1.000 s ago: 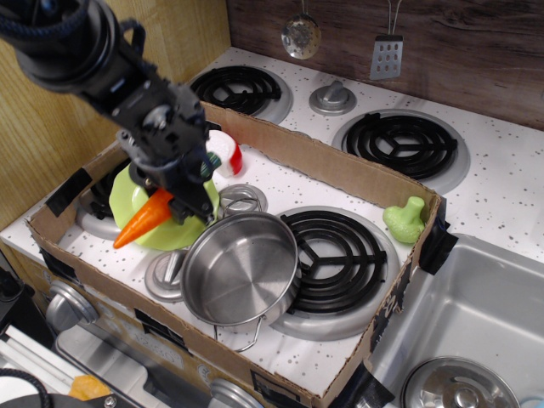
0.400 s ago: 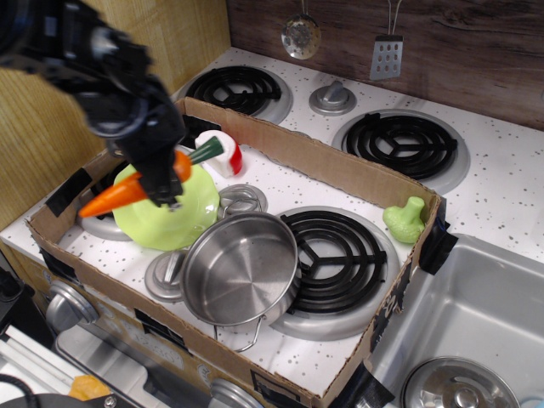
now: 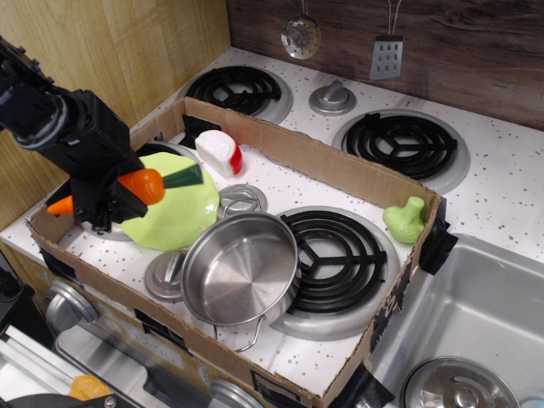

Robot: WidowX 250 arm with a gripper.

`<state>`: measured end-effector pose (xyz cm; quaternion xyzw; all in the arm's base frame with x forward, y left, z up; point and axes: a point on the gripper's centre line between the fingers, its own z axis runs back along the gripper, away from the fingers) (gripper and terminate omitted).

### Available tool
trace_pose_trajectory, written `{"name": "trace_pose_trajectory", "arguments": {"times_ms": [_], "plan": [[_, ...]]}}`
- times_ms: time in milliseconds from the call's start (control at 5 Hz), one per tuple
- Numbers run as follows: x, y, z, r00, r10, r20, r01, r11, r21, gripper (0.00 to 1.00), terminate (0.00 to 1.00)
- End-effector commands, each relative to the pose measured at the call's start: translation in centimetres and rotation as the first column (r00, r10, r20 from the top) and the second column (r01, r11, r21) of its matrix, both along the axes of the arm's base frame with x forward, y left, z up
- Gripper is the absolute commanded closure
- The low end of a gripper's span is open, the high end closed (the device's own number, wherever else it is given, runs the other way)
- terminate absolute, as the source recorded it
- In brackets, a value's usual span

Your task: Take carrot off plate

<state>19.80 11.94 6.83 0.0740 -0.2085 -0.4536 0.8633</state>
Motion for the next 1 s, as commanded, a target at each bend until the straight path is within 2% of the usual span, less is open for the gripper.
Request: {"name": "trace_pose_trajectory", "arguments": {"times_ms": [0, 200, 400, 600, 800], "plan": [[-1.3, 0.3, 1.2, 0.985, -0.156, -0.073, 0.163, 0.980, 0.110, 1.00, 0.00], [-1.7, 0.2, 1.5, 0.966, -0.248, -0.077, 0.259, 0.936, 0.237, 1.00, 0.00], [-1.7, 0.6, 0.9, 0.943, -0.324, -0.074, 0.331, 0.897, 0.294, 1.00, 0.00], [-1.5, 1.1, -0.6, 0.926, -0.371, -0.068, 0.375, 0.886, 0.272, 1.00, 0.00], [-2.1, 0.8, -2.7, 0.952, -0.307, -0.015, 0.302, 0.924, 0.234, 1.00, 0.00]]}}
